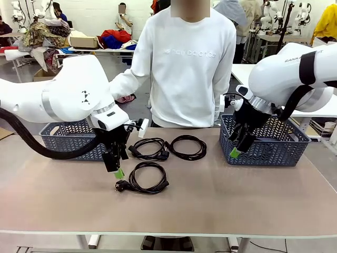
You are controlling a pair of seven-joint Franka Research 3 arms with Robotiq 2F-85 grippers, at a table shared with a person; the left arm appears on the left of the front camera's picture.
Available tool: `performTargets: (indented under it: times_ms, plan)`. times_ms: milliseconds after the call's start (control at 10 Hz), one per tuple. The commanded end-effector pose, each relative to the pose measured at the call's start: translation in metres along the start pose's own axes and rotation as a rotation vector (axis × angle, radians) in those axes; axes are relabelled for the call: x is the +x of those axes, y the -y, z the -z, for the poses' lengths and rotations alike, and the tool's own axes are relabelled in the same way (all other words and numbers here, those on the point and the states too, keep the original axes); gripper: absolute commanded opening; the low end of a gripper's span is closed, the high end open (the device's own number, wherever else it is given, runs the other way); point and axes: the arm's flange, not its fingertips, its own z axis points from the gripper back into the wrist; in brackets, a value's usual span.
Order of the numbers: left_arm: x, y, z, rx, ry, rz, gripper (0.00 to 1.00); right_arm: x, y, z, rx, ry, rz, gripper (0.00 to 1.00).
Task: Organize the cables according to human instructions.
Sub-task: Pick up a bundle of cables and place it in the basket indicated by the human.
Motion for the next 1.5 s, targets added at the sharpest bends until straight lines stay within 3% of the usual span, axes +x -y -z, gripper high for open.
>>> performTargets:
  times_ms: [0, 200, 700, 1400]
  plan:
    - [0.001, -0.001, 0.001, 0.005, 0.004, -0.001, 1.0, 0.003, 0.002, -0.002, -0.005, 0.001, -0.002, 1.0]
    - [0.001, 0.001, 0.0, 0.0, -0.001, 0.003, 1.0, 0.003, 0.002, -0.002, -0.005, 0.001, -0.002, 1.0]
    - [0.037, -0.013, 0.058, -0.017, -0.105, 0.089, 1.0, 0.003, 0.002, -0.002, -0.005, 0.001, -0.002, 1.0]
    - [0.05, -0.028, 0.102, 0.031, -0.12, 0.06, 1.0, 0.003, 0.002, -0.002, -0.005, 0.001, -0.002, 1.0]
